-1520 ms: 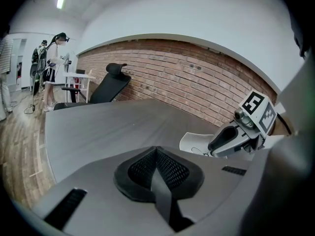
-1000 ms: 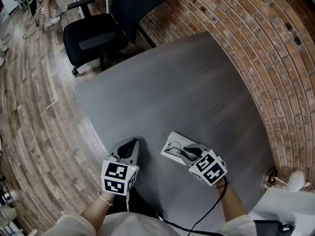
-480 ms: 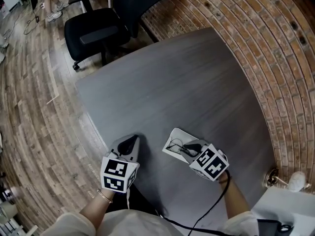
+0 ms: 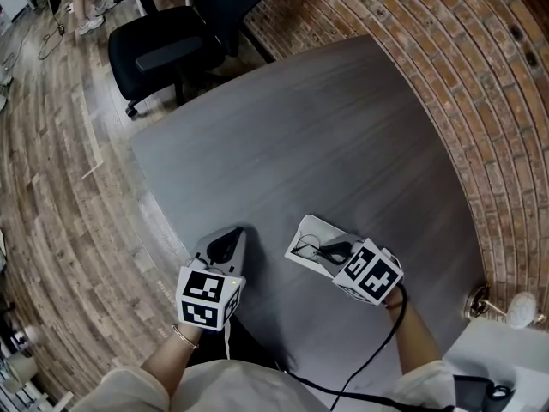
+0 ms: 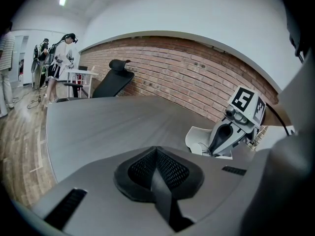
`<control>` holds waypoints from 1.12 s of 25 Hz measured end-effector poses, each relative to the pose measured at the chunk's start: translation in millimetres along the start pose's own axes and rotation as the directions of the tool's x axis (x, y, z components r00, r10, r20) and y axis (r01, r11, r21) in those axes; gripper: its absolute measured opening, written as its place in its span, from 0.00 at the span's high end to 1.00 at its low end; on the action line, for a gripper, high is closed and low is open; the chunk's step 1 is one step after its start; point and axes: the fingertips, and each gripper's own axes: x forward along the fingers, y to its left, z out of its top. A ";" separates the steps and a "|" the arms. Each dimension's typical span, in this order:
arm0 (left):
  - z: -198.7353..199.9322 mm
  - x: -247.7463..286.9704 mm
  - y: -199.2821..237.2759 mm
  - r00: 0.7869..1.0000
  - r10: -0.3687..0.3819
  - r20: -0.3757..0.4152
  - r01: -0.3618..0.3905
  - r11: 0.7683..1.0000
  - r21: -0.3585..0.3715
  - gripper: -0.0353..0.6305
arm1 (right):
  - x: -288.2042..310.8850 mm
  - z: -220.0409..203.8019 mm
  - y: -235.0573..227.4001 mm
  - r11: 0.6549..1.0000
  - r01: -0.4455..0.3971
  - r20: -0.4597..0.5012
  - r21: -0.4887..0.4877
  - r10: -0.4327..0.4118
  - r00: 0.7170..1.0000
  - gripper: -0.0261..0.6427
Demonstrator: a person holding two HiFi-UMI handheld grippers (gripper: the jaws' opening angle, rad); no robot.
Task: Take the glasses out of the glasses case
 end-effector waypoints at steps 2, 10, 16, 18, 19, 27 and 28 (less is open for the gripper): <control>1.3 0.0 0.5 1.000 -0.001 0.000 0.001 1.000 0.001 0.92 | -1.1 1.1 -0.1 1.000 0.003 0.004 -0.002 -0.003 1.000 0.88; 6.9 -0.5 -0.3 1.000 -0.005 0.003 0.005 1.000 0.013 0.92 | -6.5 2.5 -3.8 0.999 0.044 0.024 0.003 -0.044 0.999 0.90; 10.5 -1.8 -5.0 1.000 -0.015 0.008 0.015 1.000 0.024 0.92 | -14.1 3.3 -7.1 0.995 0.099 0.041 0.030 -0.100 0.994 0.90; 13.2 -2.6 -6.8 1.000 -0.020 0.012 0.019 0.999 0.031 0.92 | -15.9 4.1 -7.7 0.992 0.118 0.044 0.035 -0.120 0.992 0.90; 14.5 -3.3 -7.6 1.000 -0.022 0.014 0.021 0.999 0.035 0.92 | -16.8 4.5 -8.1 0.991 0.130 0.047 0.034 -0.132 0.990 0.90; 24.1 -10.0 -8.0 0.999 -0.017 0.030 0.016 0.998 0.061 0.92 | -26.4 7.4 -13.2 0.978 0.204 0.066 0.033 -0.206 0.976 0.90; 25.0 -11.1 -7.9 0.999 -0.016 0.033 0.014 0.998 0.063 0.92 | -27.5 7.6 -13.7 0.977 0.212 0.071 0.035 -0.214 0.974 0.90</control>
